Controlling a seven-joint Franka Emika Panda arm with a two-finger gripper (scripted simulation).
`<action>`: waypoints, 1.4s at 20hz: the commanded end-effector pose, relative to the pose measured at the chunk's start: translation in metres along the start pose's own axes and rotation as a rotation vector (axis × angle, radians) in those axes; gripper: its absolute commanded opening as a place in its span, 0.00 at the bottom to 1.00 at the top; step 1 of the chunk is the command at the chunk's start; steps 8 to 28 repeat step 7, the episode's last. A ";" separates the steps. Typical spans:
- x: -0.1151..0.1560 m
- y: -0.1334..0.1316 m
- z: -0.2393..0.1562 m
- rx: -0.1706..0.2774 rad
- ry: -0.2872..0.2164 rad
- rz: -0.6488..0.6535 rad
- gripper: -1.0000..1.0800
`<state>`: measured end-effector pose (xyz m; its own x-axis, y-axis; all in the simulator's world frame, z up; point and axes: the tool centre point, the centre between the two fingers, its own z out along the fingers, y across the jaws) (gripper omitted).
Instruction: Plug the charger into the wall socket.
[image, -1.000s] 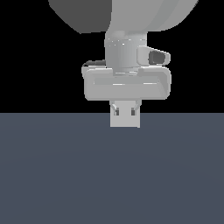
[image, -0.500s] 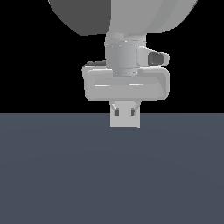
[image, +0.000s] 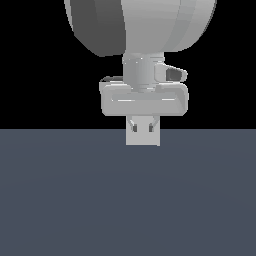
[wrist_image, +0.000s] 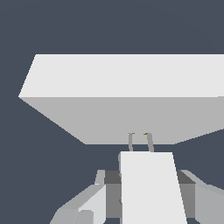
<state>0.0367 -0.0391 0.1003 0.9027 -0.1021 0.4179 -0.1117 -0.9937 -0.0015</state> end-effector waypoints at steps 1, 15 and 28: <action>0.007 0.000 0.003 0.000 0.000 0.000 0.00; 0.012 0.000 0.006 -0.001 0.000 -0.001 0.00; 0.012 0.000 0.006 -0.001 0.000 -0.001 0.00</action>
